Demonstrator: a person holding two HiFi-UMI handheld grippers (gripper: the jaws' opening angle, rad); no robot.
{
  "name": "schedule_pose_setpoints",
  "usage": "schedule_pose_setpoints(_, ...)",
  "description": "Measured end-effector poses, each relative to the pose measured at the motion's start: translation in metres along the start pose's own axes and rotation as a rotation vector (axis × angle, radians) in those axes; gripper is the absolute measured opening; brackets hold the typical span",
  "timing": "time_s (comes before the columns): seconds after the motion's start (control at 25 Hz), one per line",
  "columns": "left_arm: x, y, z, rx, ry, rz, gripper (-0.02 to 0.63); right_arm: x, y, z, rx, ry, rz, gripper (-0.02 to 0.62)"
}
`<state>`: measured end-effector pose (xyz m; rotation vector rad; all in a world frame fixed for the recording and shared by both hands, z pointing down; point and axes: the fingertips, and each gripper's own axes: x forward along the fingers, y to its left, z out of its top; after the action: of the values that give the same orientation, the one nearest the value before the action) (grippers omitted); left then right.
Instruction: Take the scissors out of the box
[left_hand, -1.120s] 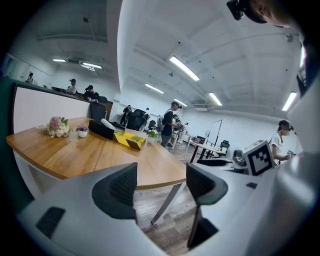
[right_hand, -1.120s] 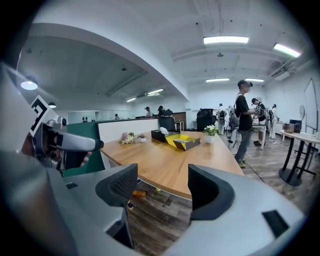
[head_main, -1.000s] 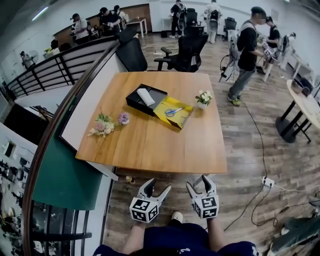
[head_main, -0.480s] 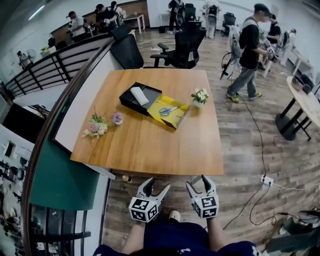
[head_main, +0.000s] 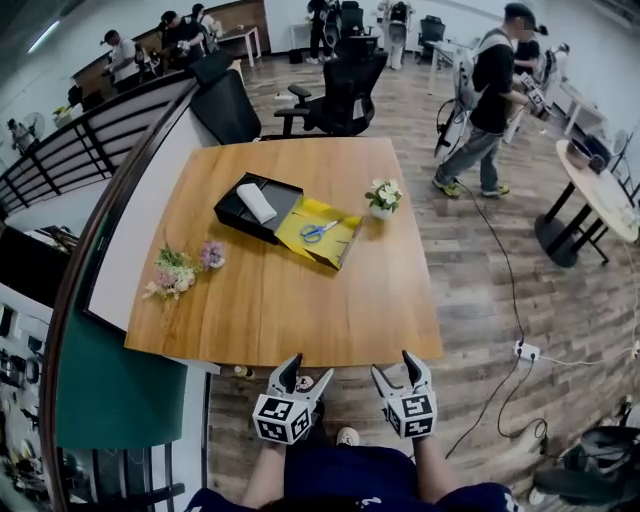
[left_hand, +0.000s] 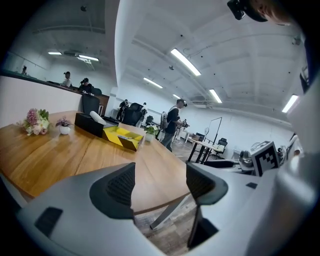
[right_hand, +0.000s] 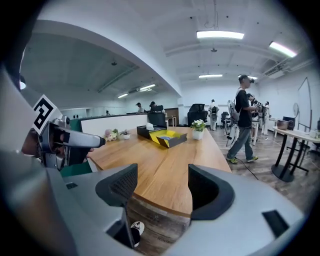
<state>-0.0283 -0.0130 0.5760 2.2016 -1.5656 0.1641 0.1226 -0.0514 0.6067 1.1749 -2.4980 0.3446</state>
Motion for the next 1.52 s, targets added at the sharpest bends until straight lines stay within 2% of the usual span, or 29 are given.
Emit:
schedule_pose_setpoints(0.6, 0.101, 0.097, 0.068, 0.075, 0.053, -0.094, 0.307, 0.116, -0.023, 0.073, 0.030, -0.017, -0.109, 0.310)
schedule_pose_setpoints(0.8, 0.121, 0.120, 0.082, 0.115, 0.079, -0.111, 0.307, 0.143, -0.025, 0.080, 0.043, 0.009, -0.133, 0.310)
schedule_pose_setpoints(1.24, 0.156, 0.174, 0.113, 0.128, 0.095, -0.138, 0.307, 0.198, -0.010, 0.090, 0.067, 0.024, -0.141, 0.307)
schedule_pose_setpoints(1.52, 0.199, 0.188, 0.156, 0.230, 0.123, -0.132, 0.304, 0.208, -0.018, 0.077, 0.064, 0.084, -0.111, 0.295)
